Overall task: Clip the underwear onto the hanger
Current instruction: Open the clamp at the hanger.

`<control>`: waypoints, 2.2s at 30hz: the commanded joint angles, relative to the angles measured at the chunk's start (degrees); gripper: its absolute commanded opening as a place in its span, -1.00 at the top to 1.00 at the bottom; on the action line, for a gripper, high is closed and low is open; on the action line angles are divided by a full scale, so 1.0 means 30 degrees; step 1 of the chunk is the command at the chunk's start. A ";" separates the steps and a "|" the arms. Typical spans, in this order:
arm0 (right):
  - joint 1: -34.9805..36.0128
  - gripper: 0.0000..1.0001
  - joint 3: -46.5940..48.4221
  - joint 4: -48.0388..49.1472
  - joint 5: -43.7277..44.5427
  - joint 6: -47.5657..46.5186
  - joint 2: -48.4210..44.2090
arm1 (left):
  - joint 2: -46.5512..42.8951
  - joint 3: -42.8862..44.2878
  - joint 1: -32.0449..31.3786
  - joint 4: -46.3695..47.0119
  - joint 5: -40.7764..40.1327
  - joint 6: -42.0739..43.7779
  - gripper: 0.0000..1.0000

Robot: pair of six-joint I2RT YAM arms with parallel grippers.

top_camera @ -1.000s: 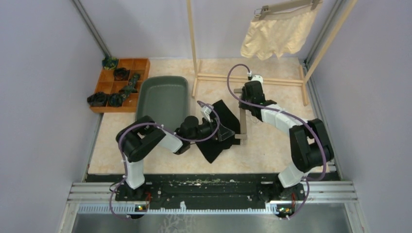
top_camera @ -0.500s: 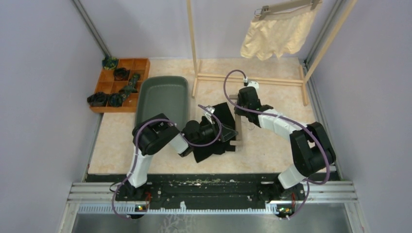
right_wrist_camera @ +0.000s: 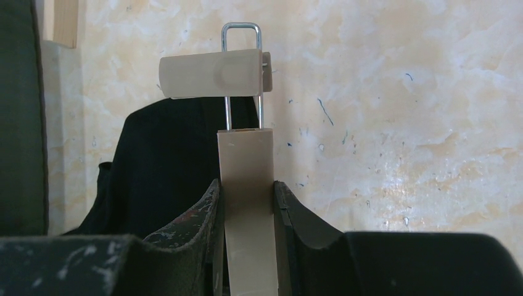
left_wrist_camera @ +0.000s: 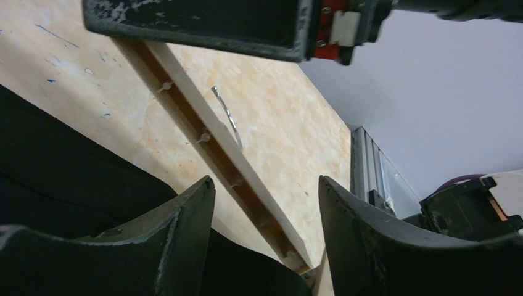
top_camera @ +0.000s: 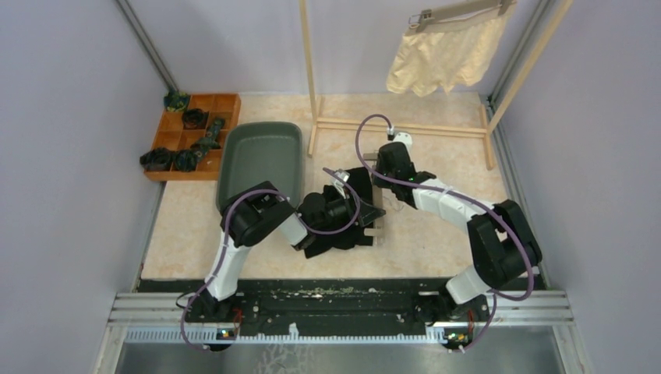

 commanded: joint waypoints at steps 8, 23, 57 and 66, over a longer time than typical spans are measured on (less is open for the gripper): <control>0.0457 1.00 -0.0715 0.0847 0.0492 0.0497 -0.2124 | 0.0593 0.0169 -0.0160 0.2078 0.0102 -0.0068 0.21; 0.0523 0.04 -0.5161 0.4583 0.0391 0.1257 -0.6280 | 0.0055 -0.0418 -0.0100 0.2160 0.0541 -0.1039 1.00; -0.6648 -0.28 -1.3597 2.0044 -0.9515 0.5805 -0.7944 | -0.0331 -0.1991 -0.0290 0.4267 0.3637 -0.4528 1.00; -0.7188 -0.23 -1.3331 2.2897 -1.0427 0.6361 -0.5474 | -0.0342 -0.2038 -0.0305 0.4733 0.3996 -0.4944 1.00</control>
